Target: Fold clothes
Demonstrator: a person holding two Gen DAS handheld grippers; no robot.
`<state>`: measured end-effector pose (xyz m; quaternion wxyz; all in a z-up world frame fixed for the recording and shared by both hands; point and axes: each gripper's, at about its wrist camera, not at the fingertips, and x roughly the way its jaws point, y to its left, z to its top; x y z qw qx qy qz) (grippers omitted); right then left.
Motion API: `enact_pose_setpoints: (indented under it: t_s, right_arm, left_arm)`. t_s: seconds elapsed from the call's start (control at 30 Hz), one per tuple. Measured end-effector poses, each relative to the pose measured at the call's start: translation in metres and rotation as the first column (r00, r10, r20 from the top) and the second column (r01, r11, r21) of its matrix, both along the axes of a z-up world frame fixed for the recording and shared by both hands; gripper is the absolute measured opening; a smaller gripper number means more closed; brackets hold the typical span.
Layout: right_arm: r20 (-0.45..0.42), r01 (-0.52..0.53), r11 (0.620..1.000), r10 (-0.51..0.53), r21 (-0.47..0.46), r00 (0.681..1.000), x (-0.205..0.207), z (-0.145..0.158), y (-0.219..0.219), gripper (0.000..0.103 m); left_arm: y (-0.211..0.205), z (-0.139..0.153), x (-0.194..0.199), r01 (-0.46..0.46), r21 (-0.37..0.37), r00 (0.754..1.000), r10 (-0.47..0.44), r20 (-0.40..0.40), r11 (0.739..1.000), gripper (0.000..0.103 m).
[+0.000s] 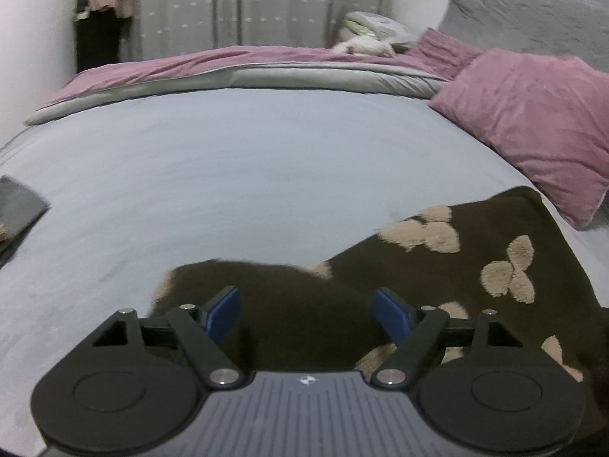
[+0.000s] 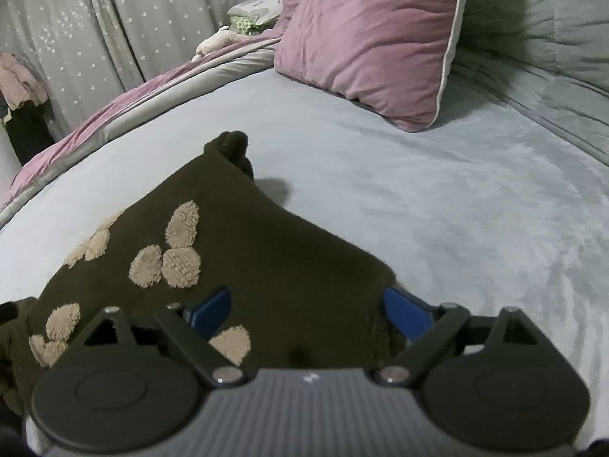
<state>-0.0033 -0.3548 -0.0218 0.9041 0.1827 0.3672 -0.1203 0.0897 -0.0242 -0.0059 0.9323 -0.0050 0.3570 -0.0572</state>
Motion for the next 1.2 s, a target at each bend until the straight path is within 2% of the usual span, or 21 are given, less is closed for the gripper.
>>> enact_pose_setpoints:
  t_s: [0.27,0.4,0.5,0.57,0.6,0.67,0.73,0.77,0.93,1.2]
  right_arm:
    - [0.001,-0.003,0.998,0.003,0.061,1.0,0.016,-0.005,0.003,0.093]
    - [0.003,-0.01,0.995,0.01,0.103,1.0,0.021,-0.007,0.005,0.093]
    - [0.0,-0.019,0.988,0.019,0.155,1.0,0.023,-0.009,0.006,0.093]
    - [-0.003,-0.02,0.982,0.02,0.188,1.0,0.025,-0.01,0.005,0.093]
    - [-0.003,-0.019,0.979,0.02,0.203,1.0,0.025,-0.011,0.004,0.093]
    - [-0.004,-0.012,0.976,0.013,0.217,1.0,0.024,-0.011,0.003,0.093]
    - [-0.004,-0.005,0.973,0.006,0.229,1.0,0.023,-0.011,0.002,0.093]
    - [-0.003,-0.002,0.972,0.003,0.234,1.0,0.023,-0.011,0.001,0.093]
    - [0.006,0.006,0.968,-0.008,0.25,1.0,0.021,-0.008,-0.001,0.093]
    - [0.032,0.009,0.962,-0.018,0.272,0.999,0.013,0.0,-0.003,0.093]
  left_arm:
    - [-0.038,-0.015,0.042,0.055,0.022,0.998,-0.054,-0.014,0.998,0.079]
    - [-0.042,-0.025,0.061,0.072,0.002,0.997,-0.072,-0.023,0.997,0.08]
    - [-0.039,-0.033,0.073,0.087,-0.058,0.995,-0.089,-0.035,0.995,0.08]
    - [-0.035,-0.037,0.078,0.079,-0.126,0.996,-0.084,-0.04,0.989,0.079]
    - [-0.033,-0.039,0.079,0.071,-0.159,0.996,-0.079,-0.043,0.985,0.074]
    - [-0.03,-0.04,0.08,0.061,-0.207,0.996,-0.073,-0.047,0.976,0.058]
    - [-0.031,-0.04,0.078,0.076,-0.241,0.994,-0.091,-0.054,0.968,0.025]
    - [-0.033,-0.038,0.076,0.085,-0.237,0.994,-0.099,-0.049,0.968,0.016]
    - [-0.049,-0.022,0.052,0.148,-0.173,0.989,-0.148,0.014,0.974,0.005]
    - [-0.057,-0.001,-0.011,0.272,-0.16,0.96,-0.256,0.117,0.949,0.004]
